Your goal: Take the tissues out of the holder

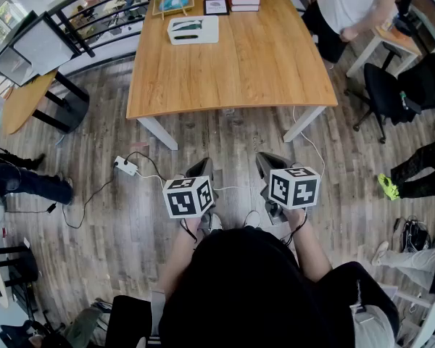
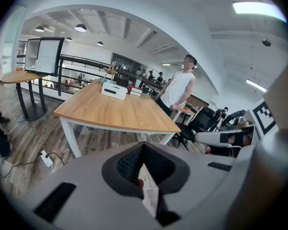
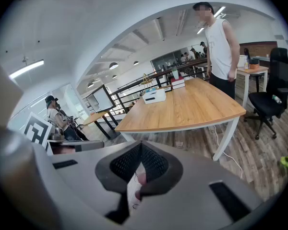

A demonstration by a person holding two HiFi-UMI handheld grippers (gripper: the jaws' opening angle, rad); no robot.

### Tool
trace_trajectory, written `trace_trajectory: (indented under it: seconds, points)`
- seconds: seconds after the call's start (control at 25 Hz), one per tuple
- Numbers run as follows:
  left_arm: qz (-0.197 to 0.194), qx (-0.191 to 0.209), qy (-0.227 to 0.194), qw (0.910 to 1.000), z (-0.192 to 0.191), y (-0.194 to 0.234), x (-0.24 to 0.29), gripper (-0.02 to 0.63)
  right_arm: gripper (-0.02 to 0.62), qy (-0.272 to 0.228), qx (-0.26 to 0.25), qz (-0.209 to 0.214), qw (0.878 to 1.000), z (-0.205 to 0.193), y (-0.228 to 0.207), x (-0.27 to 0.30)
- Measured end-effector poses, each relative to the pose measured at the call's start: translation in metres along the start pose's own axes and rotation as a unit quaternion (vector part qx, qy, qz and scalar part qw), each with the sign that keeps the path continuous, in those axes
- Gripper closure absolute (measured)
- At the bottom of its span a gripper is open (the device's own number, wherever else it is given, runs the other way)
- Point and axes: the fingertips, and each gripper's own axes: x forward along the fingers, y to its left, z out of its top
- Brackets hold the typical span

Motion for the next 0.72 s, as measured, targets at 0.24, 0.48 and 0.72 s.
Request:
trace_trajectory:
  seconds: [0.24,0.48,0.72]
  points:
    - [0.003,-0.001,0.001,1.0000,-0.003,-0.002,0.002,0.595,0.588,0.000,-0.001,0.004,1.000,0.000,-0.003,-0.001]
    - [0.005,-0.001,0.003,1.0000,-0.003,-0.006,0.004,0.595,0.586,0.000,0.006,0.008,1.000,0.000,-0.008,-0.003]
    - [0.007,0.003,0.001,1.0000,-0.003,-0.019,0.010,0.595,0.586,-0.044,0.027,0.038,0.998,0.010,-0.015,-0.015]
